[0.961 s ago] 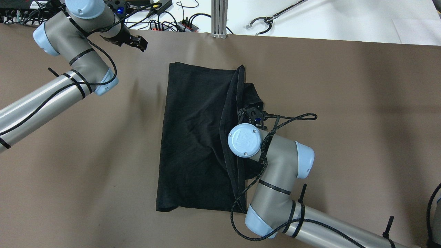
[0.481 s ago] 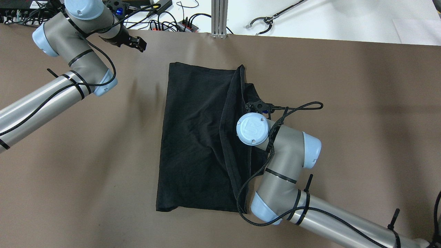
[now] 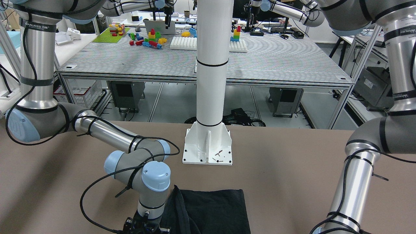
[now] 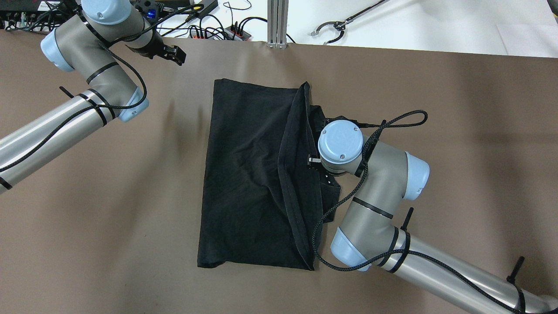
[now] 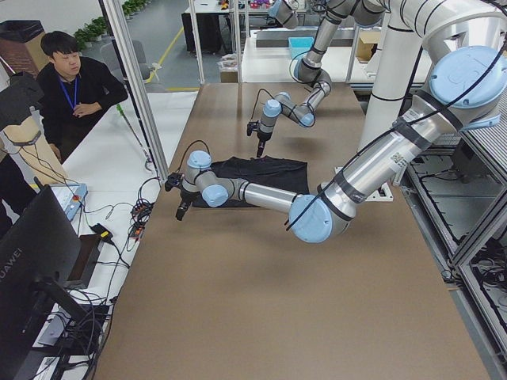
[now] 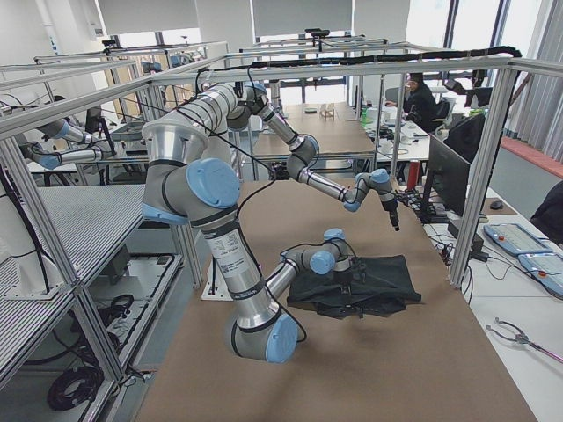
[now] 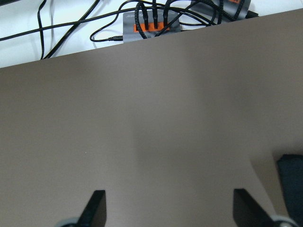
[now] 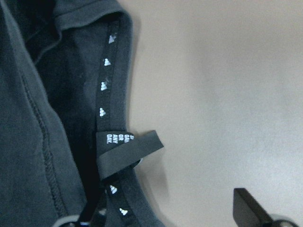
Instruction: Fold clothes
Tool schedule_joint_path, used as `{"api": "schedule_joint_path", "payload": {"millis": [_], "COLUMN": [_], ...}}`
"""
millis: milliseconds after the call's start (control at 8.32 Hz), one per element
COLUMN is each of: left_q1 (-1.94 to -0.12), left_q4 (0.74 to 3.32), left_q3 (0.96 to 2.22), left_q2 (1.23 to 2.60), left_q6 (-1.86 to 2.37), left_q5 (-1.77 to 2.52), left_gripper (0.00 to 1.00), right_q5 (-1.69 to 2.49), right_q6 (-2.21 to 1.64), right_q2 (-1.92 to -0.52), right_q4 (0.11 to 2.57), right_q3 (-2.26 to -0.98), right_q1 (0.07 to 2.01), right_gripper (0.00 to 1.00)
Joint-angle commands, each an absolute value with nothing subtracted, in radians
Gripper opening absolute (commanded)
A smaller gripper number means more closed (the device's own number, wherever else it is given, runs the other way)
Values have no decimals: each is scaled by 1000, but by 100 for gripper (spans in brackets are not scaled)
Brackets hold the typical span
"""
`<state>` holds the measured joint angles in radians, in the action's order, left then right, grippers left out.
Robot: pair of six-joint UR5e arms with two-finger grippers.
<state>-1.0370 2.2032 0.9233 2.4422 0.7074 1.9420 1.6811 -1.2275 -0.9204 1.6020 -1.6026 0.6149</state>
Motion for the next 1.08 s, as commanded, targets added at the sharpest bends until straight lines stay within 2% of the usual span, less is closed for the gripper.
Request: {"api": "schedule_joint_path", "payload": {"millis": [0,601,961], "left_q1": [-1037,-1037,-1037], "left_q4": [2203,2201,2201], "left_q3": [923,923,922], "left_q2": [2444,2445,2444], "left_q6": [707,709,709], "left_q5": [1942,1939,1937], "left_gripper": [94,94,94], "right_q5": [1726,1562,1575], "right_q6": [-1261,-1206,-1083], "right_q2": [-865,-838,-877], "right_q4": [1731,1735,1736], "right_q3": [-1741,-1781,-1787], "right_q1": [609,366,328], "right_gripper": [94,92,68]}}
